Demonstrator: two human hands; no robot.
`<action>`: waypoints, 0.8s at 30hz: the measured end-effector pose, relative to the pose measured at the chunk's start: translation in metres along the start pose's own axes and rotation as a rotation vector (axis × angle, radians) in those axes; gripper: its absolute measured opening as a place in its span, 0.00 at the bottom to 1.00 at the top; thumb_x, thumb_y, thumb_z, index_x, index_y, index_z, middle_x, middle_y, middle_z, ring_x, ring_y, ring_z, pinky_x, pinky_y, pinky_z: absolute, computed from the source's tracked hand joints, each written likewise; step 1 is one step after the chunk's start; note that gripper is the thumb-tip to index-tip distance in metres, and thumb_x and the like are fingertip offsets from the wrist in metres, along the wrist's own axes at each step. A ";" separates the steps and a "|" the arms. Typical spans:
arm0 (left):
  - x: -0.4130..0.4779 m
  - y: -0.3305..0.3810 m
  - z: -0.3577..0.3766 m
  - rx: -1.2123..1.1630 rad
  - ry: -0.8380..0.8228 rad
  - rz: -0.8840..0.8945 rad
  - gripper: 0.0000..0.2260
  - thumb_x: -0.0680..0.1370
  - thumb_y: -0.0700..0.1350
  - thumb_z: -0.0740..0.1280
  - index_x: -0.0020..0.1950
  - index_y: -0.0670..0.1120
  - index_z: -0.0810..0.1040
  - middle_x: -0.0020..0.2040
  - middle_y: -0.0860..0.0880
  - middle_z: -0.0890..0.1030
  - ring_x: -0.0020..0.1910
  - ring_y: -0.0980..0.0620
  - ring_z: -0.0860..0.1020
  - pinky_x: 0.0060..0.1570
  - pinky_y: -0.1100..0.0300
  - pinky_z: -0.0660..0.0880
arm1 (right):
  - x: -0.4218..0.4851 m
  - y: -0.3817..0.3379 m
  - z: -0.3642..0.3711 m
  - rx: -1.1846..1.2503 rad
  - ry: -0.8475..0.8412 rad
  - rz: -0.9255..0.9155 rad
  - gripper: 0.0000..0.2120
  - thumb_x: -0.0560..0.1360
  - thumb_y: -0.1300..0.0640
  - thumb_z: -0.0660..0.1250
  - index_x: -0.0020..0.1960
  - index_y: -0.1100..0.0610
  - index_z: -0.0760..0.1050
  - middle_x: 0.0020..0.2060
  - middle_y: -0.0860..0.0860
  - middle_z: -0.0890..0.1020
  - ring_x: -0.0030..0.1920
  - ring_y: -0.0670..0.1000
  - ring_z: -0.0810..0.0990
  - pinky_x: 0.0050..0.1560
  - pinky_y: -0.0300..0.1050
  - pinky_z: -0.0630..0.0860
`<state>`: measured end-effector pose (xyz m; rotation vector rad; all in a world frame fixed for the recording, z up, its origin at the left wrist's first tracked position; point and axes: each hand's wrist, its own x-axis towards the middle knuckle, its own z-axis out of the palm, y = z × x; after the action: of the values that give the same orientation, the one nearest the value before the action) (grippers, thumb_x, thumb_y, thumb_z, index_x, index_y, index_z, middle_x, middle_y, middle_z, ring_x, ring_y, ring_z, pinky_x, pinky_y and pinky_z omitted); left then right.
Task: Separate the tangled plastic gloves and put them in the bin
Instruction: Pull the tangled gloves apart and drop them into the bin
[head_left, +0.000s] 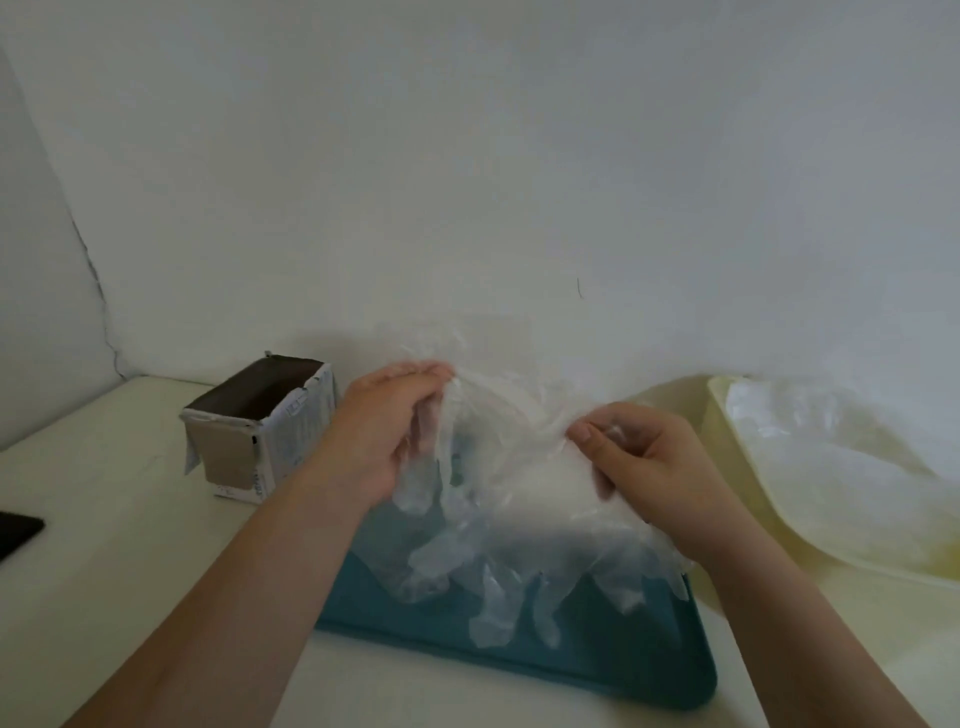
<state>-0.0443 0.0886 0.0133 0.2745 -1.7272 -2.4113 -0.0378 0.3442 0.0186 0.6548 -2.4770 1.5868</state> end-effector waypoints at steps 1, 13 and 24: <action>0.000 0.002 -0.002 -0.040 0.035 0.006 0.04 0.80 0.41 0.72 0.51 0.45 0.88 0.40 0.46 0.85 0.37 0.51 0.83 0.37 0.60 0.78 | -0.001 -0.004 -0.002 -0.008 -0.037 -0.021 0.07 0.80 0.54 0.70 0.46 0.51 0.85 0.26 0.50 0.79 0.27 0.46 0.73 0.34 0.37 0.73; -0.044 0.003 0.048 -0.308 -0.239 -0.163 0.04 0.88 0.44 0.60 0.57 0.48 0.74 0.60 0.40 0.86 0.56 0.37 0.86 0.50 0.38 0.84 | -0.023 -0.054 -0.010 0.393 -0.395 0.015 0.06 0.79 0.61 0.71 0.52 0.62 0.85 0.48 0.60 0.86 0.47 0.60 0.86 0.50 0.52 0.82; -0.045 0.042 0.106 -0.070 -0.320 0.002 0.07 0.88 0.41 0.58 0.55 0.46 0.76 0.60 0.38 0.85 0.50 0.40 0.86 0.55 0.45 0.81 | -0.032 -0.061 -0.110 -0.067 -0.150 0.164 0.07 0.80 0.52 0.72 0.51 0.55 0.84 0.37 0.55 0.85 0.26 0.52 0.71 0.25 0.41 0.66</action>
<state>-0.0257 0.1832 0.0889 -0.1309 -1.7524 -2.6225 0.0037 0.4296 0.1073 0.5963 -2.7449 1.5517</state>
